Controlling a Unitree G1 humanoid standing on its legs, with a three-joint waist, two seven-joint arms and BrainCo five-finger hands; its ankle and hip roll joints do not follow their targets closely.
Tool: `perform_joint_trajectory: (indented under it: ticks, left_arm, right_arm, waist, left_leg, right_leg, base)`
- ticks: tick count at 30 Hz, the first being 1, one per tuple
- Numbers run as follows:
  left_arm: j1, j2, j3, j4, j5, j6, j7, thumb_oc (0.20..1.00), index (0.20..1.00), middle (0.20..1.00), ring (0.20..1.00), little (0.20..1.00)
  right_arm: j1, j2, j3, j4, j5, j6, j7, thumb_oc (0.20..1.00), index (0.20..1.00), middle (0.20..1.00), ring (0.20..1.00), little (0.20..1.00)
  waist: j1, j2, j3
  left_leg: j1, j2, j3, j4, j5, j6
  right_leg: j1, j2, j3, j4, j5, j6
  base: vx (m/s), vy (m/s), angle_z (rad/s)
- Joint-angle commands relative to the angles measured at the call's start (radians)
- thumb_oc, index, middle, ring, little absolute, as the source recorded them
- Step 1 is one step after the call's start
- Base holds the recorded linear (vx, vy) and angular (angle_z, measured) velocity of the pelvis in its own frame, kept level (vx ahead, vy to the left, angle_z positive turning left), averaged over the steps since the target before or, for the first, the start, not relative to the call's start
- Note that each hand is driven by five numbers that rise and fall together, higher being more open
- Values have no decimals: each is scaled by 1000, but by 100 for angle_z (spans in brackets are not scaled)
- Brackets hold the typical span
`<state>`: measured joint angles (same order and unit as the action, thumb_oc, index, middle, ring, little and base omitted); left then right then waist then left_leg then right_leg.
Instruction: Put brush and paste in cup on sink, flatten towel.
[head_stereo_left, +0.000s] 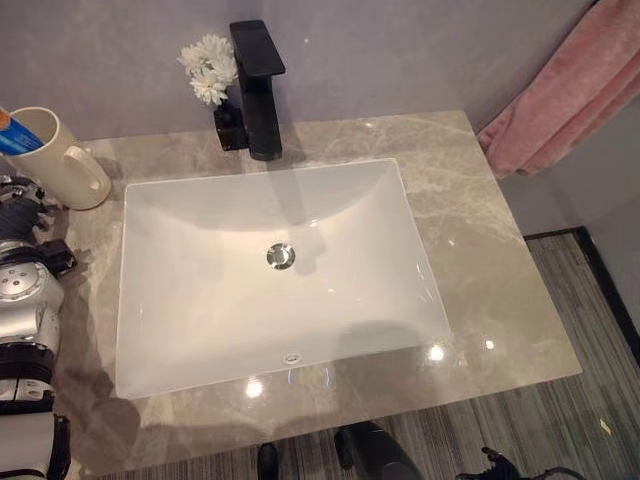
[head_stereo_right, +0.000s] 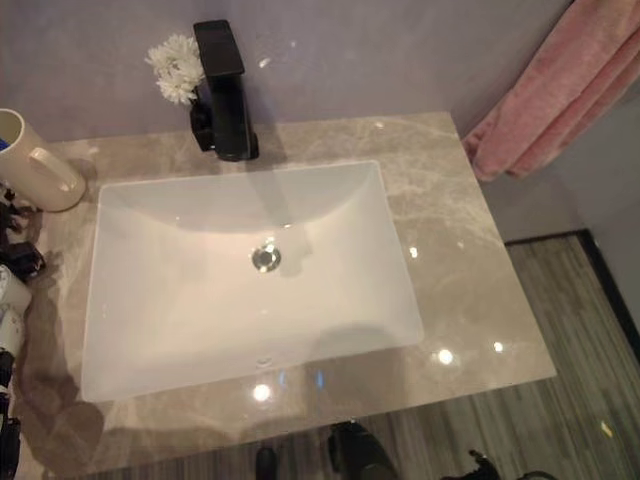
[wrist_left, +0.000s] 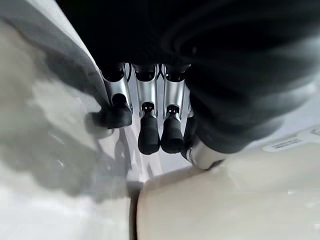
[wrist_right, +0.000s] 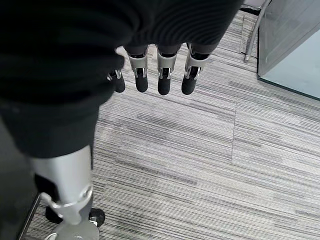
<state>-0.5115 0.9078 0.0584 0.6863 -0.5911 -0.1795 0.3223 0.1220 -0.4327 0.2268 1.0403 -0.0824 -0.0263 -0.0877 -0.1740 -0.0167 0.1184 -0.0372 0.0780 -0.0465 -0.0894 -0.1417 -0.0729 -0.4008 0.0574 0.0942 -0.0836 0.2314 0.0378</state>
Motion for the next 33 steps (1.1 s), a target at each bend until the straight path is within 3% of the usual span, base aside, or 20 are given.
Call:
perform_joint_trajectory:
  ticks: [1,18,33]
  left_arm:
    - [-10,-19,-49,8,-21,-11,8,200,200,200,200,200]
    - [-115,-75,-81,-41,-28,-37,79,200,200,200,200,200]
    - [-172,-124,-126,-57,-21,-42,95,200,200,200,200,200]
  right_arm:
    - [-8,-32,22,20,31,-7,-24,1000,1000,1000,1000,1000]
    - [-53,-43,34,3,54,-20,-53,1000,1000,1000,1000,1000]
    - [-78,-49,39,20,65,-25,-72,1000,1000,1000,1000,1000]
  waist:
    - [-17,-7,-5]
    - [-27,-1,13]
    - [-42,23,15]
  left_leg:
    - [65,-9,8,2,80,-2]
    - [-15,16,26,2,132,-33]
    - [-59,32,36,2,164,-55]
  right_leg:
    - [-37,-62,40,4,16,119]
    - [-118,-31,32,-4,18,105]
    - [-168,-17,27,-4,12,95]
  base:
    - [0,0,0]
    - [-12,-23,-1]
    - [2,-7,1]
